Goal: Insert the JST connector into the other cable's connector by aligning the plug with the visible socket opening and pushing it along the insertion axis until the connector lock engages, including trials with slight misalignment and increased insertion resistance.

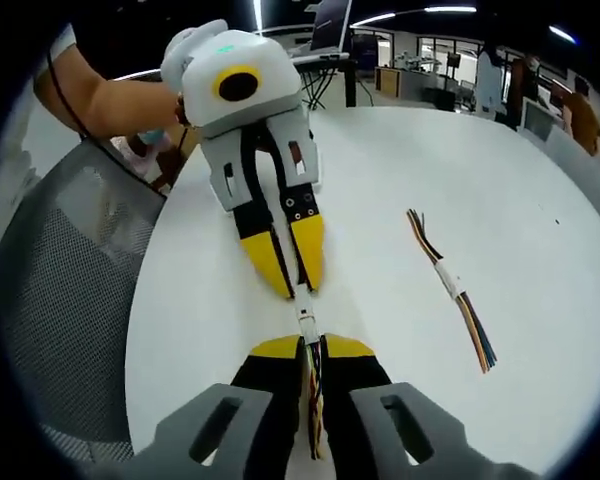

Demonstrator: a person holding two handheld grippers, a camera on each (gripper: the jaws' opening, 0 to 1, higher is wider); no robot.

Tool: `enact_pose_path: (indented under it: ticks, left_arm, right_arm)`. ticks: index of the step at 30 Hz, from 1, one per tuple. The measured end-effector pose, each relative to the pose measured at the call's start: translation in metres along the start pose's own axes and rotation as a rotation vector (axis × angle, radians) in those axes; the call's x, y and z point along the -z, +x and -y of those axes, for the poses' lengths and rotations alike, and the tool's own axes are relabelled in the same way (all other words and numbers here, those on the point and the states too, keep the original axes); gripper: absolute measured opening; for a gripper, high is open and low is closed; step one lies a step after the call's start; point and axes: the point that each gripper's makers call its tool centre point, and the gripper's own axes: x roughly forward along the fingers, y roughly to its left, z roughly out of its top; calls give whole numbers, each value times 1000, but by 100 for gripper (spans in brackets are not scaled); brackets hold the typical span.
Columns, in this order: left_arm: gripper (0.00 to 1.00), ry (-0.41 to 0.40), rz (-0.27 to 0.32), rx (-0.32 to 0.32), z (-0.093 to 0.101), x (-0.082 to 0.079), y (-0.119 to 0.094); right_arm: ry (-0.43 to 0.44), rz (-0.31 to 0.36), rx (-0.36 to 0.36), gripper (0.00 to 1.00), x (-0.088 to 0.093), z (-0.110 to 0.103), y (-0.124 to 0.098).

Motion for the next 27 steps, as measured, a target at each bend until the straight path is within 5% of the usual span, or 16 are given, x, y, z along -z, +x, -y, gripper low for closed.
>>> enact_pose_path:
  ticks: [16, 27]
  left_arm:
    - [0, 49, -10, 8, 2, -9, 2]
    - [0, 42, -9, 0, 0, -6, -1]
  right_arm:
    - [-40, -58, 13, 3, 4, 0, 0]
    - [10, -10, 1, 3, -3, 2, -7]
